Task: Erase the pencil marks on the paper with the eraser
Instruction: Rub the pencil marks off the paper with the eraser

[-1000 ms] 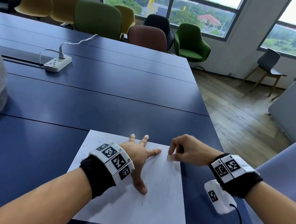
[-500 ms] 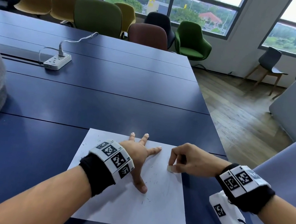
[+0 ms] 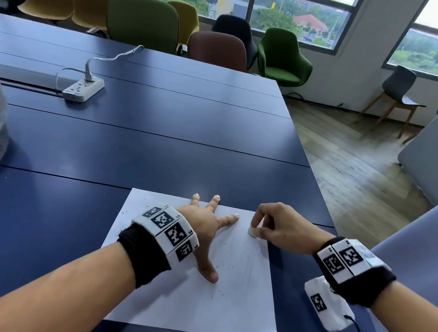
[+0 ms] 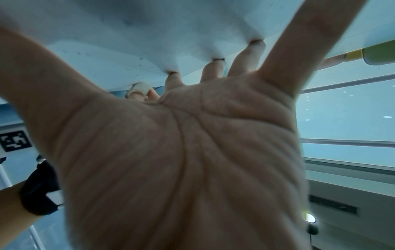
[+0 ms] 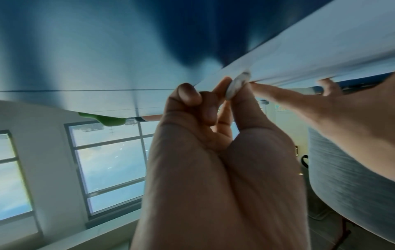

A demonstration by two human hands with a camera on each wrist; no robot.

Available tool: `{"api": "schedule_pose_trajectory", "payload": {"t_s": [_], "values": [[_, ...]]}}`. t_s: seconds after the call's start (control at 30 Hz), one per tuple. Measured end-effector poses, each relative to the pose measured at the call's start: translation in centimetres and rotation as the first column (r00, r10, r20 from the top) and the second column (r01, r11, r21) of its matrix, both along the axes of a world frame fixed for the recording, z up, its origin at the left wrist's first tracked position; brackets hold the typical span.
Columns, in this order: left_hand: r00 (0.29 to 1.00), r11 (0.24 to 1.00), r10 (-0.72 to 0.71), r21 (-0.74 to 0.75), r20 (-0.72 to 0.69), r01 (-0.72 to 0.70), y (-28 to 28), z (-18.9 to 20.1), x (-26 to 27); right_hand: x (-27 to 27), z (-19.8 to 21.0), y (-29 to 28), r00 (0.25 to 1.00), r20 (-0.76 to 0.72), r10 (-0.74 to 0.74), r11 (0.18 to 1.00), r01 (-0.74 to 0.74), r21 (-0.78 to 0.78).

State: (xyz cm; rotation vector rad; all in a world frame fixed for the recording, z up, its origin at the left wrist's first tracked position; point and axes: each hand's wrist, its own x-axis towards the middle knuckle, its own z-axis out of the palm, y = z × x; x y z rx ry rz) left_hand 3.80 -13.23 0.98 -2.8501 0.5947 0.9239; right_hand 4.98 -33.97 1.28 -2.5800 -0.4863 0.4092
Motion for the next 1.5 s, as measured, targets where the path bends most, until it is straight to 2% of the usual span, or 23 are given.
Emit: {"api": "schedule_pose_trajectory", "payload": {"t_s": [0.13,0.3,0.47,0.63,0.77,0.93,1.07,1.2,1.37,1.5], "values": [[1.000,1.000,0.008,-0.018,-0.006,-0.008,0.2,-0.1,0.1,-1.2,0.3,1.2,0.989,-0.087,0.121,0.993,-0.121,-0.001],[1.000,1.000,0.004,-0.024,-0.006,-0.004,0.2,-0.3,0.1,0.7,0.2,1.1,1.000,0.020,0.016,1.000,-0.015,-0.016],[1.000,1.000,0.007,-0.017,-0.009,-0.007,0.2,-0.3,0.2,-1.3,0.3,1.6,0.986,-0.086,0.143,0.990,-0.144,0.001],[1.000,1.000,0.001,-0.017,0.005,-0.001,0.1,-0.2,0.2,-0.9,0.4,0.2,0.999,-0.004,0.033,0.999,-0.034,-0.031],[1.000,1.000,0.002,-0.015,0.011,-0.001,0.2,-0.1,0.1,-2.8,0.7,0.9,0.976,-0.115,0.183,0.982,-0.188,-0.035],[1.000,1.000,0.000,-0.013,0.010,0.000,0.1,-0.3,0.1,-1.7,0.6,0.2,0.995,-0.052,0.081,0.996,-0.083,-0.029],[1.000,1.000,0.012,-0.014,0.007,-0.012,0.2,-0.2,0.1,-3.2,0.5,1.3,0.968,-0.136,0.213,0.976,-0.218,-0.023],[1.000,1.000,0.011,-0.016,0.009,-0.011,0.2,-0.4,0.1,-2.0,0.7,1.0,0.990,-0.073,0.121,0.992,-0.123,-0.011],[1.000,1.000,0.013,-0.016,0.004,-0.013,0.1,-0.1,0.0,-3.3,0.9,0.9,0.965,-0.149,0.217,0.975,-0.223,-0.023],[1.000,1.000,0.011,-0.011,-0.001,-0.011,0.1,-0.2,0.2,-2.5,0.5,-0.2,0.997,-0.035,0.071,0.997,-0.071,-0.002]]}}
